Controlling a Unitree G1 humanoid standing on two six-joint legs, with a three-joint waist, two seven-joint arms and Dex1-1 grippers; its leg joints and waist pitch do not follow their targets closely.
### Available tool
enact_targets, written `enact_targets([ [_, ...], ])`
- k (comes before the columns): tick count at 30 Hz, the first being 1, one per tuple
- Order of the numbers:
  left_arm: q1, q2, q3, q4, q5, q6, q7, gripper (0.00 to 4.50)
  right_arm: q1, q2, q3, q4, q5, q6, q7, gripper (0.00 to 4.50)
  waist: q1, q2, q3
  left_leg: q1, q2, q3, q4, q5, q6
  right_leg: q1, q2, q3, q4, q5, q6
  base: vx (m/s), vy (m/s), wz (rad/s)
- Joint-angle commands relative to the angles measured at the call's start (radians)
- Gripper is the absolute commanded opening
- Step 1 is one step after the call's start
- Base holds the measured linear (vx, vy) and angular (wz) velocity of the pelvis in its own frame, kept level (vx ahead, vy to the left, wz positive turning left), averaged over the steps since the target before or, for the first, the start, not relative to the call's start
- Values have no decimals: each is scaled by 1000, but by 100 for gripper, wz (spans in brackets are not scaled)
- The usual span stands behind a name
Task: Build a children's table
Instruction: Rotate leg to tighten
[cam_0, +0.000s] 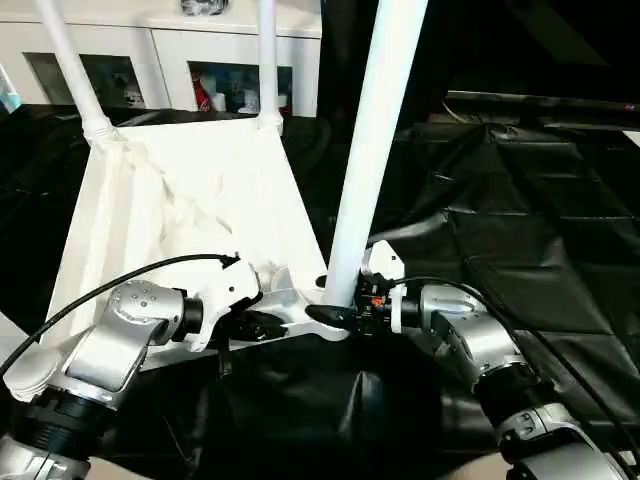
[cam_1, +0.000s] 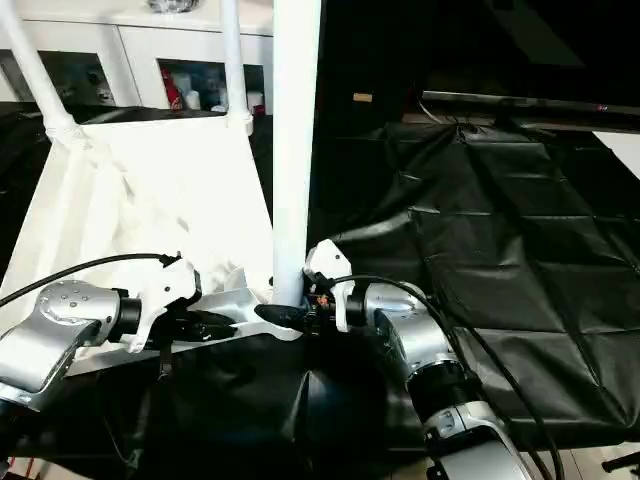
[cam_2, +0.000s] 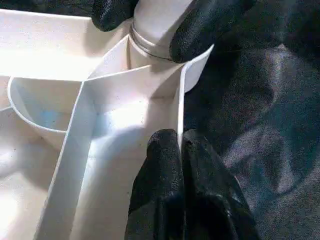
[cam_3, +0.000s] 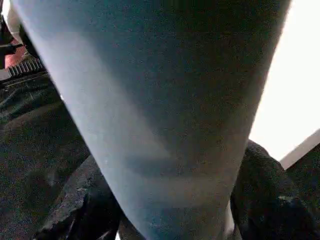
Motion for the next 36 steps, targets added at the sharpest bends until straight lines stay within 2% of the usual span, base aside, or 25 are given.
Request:
enact_targets([
  [1,-4,-29,-10,-14,-15,6,30,0,16,14,38,-10,8,31,36,244,0,3,-52,13,66,-30,-67,-175,24,39,-98,63,-70,-165,-204,0,0,0],
  [5,-18,-75,11,16,-15,4,99,0,23,30,38,7,-18,32,-32,244,1,5,-49,15,66,-31,-68,-192,17,35,-99,63,-75,-206,-197,0,0,0],
  [8,-48,-135,27,56,3,19,197,0,9,78,15,71,-66,26,-217,240,-4,4,-40,20,65,-34,-74,-259,-11,29,-102,64,-89,-340,-169,0,0,0],
  [9,-67,-175,25,79,20,23,253,0,-6,121,-15,121,-77,27,-344,236,-6,4,-40,24,65,-38,-75,-290,-24,26,-104,64,-93,-402,-153,0,0,0],
  [10,-75,-189,21,88,26,20,269,0,-13,137,-27,139,-77,29,-386,232,-10,6,-39,25,63,-42,-77,-312,-37,25,-106,64,-99,-455,-136,0,0,0],
  [12,-88,-212,14,107,42,18,302,0,-27,162,-47,168,-74,31,-451,218,-15,3,-42,22,62,-45,-78,-313,-39,29,-107,62,-102,-468,-118,0,0,0],
  [14,-105,-245,1,127,60,14,336,0,-49,193,-67,210,-69,27,-521,209,-17,6,-42,28,63,-43,-77,-324,-37,20,-104,65,-104,-452,-119,0,0,0],
  [15,-122,-281,-8,144,72,19,373,0,-75,220,-89,253,-66,18,-603,206,-19,7,-44,28,62,-43,-76,-328,-38,21,-103,64,-102,-437,-125,0,0,0],
  [17,-138,-316,-19,165,85,8,406,0,-100,247,-97,289,-78,-13,-668,206,-23,8,-43,26,62,-43,-77,-335,-42,20,-102,64,-103,-420,-129,0,0,0],
  [19,-147,-336,-35,173,85,-7,401,0,-102,255,-71,290,-96,-47,-616,206,-24,7,-46,26,61,-42,-74,-340,-36,21,-103,64,-101,-409,-130,0,0,0],
  [20,-147,-338,-38,174,86,-9,399,0,-102,257,-70,292,-98,-58,-598,238,-22,6,-45,25,63,-43,-75,-337,-32,21,-105,65,-101,-400,-131,0,0,0],
  [21,-146,-333,-42,172,81,-29,378,0,-98,257,-81,280,-78,-53,-554,270,-24,5,-45,21,62,-42,-76,-331,-24,24,-102,65,-99,-383,-134,0,0,0],
  [25,-138,-317,-44,166,76,-42,349,0,-95,257,-100,263,-38,-36,-492,282,-22,6,-47,17,64,-41,-76,-299,-5,28,-103,66,-93,-326,-153,0,0,0],
  [26,-132,-302,-44,162,71,-47,329,0,-92,248,-90,252,-33,-25,-450,310,-22,7,-48,16,64,-40,-76,-295,-5,29,-102,66,-92,-323,-155,0,0,0],
  [27,-122,-283,-42,156,65,-66,296,0,-87,233,-68,239,-35,-28,-388,316,-22,6,-48,16,64,-40,-75,-292,-1,29,-103,65,-92,-323,-156,0,0,0],
  [30,-98,-236,-39,135,39,-96,208,0,-67,186,-20,196,-40,-40,-244,316,-21,6,-51,10,65,-38,-75,-246,15,36,-101,65,-84,-247,-174,0,0,0],
  [33,-84,-203,-37,123,26,-107,157,0,-50,147,1,153,-30,-26,-142,316,-19,7,-55,12,65,-34,-70,-201,31,39,-98,64,-73,-154,-202,0,0,0],
  [36,-79,-176,-34,126,23,-118,124,0,-41,109,19,123,-21,-11,-64,316,-15,6,-53,13,66,-32,-70,-189,45,40,-99,63,-72,-139,-216,0,0,0],
])
